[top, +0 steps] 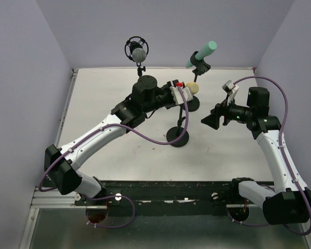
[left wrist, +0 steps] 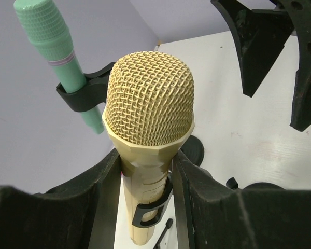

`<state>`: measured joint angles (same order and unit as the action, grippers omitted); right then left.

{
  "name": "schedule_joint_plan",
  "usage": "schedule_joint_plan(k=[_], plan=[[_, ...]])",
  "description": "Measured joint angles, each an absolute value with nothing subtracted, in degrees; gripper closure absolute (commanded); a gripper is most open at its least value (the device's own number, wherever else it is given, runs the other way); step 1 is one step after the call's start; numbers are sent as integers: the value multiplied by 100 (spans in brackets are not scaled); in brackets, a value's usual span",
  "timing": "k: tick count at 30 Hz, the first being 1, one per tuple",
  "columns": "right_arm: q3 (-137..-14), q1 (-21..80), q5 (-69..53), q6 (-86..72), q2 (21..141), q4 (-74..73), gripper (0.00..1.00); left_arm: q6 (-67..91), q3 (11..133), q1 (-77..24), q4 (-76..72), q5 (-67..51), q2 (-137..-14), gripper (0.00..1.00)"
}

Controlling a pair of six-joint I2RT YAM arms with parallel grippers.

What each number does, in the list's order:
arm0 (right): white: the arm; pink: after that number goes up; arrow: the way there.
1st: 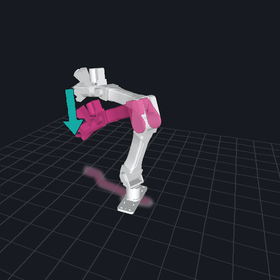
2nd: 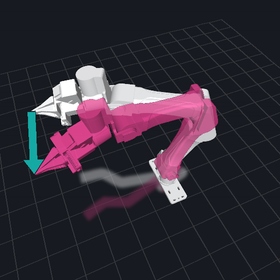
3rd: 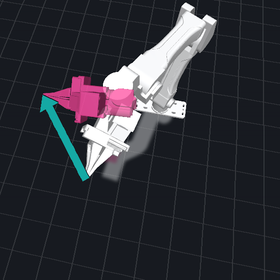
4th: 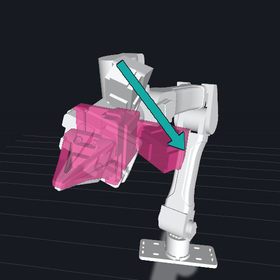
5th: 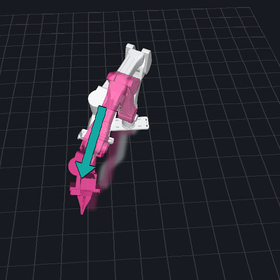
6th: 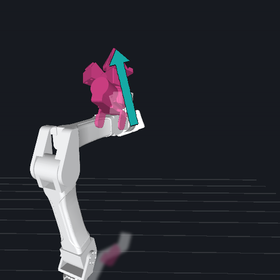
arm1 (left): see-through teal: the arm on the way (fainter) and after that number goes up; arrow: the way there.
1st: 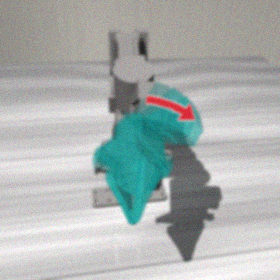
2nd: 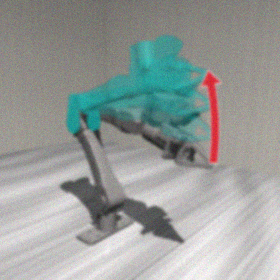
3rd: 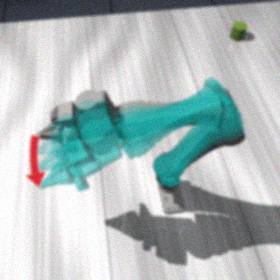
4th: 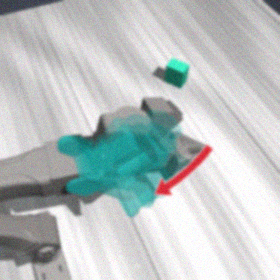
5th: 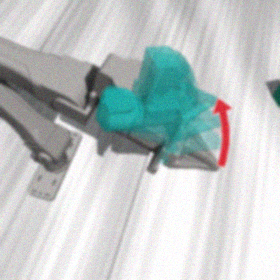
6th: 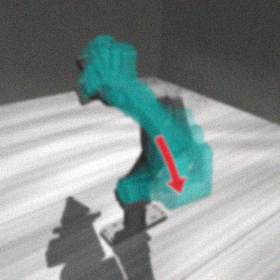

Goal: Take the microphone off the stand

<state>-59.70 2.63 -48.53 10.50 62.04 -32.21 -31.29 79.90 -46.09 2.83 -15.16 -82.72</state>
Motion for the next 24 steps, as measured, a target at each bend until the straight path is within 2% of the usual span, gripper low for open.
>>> schedule_joint_plan(k=[2,6,12,17,24], plan=[[-6136,274,-4871,1048,6257,-3267,10,-3037,7994,-4609,287,-1490,-8272,26],[-6637,307,-4950,1050,6298,-3385,9,-2923,8003,-4550,316,-1682,-8232,17],[-7489,375,-5201,1369,6305,-3787,4,-2930,7990,-4451,473,-2521,-8040,16],[-7926,489,-5378,1817,6381,-4206,4,-3044,8077,-4357,869,-3177,-8042,16],[-7843,532,-5430,2233,6484,-4477,5,-3612,9417,-3992,1968,-4241,-8770,24]])
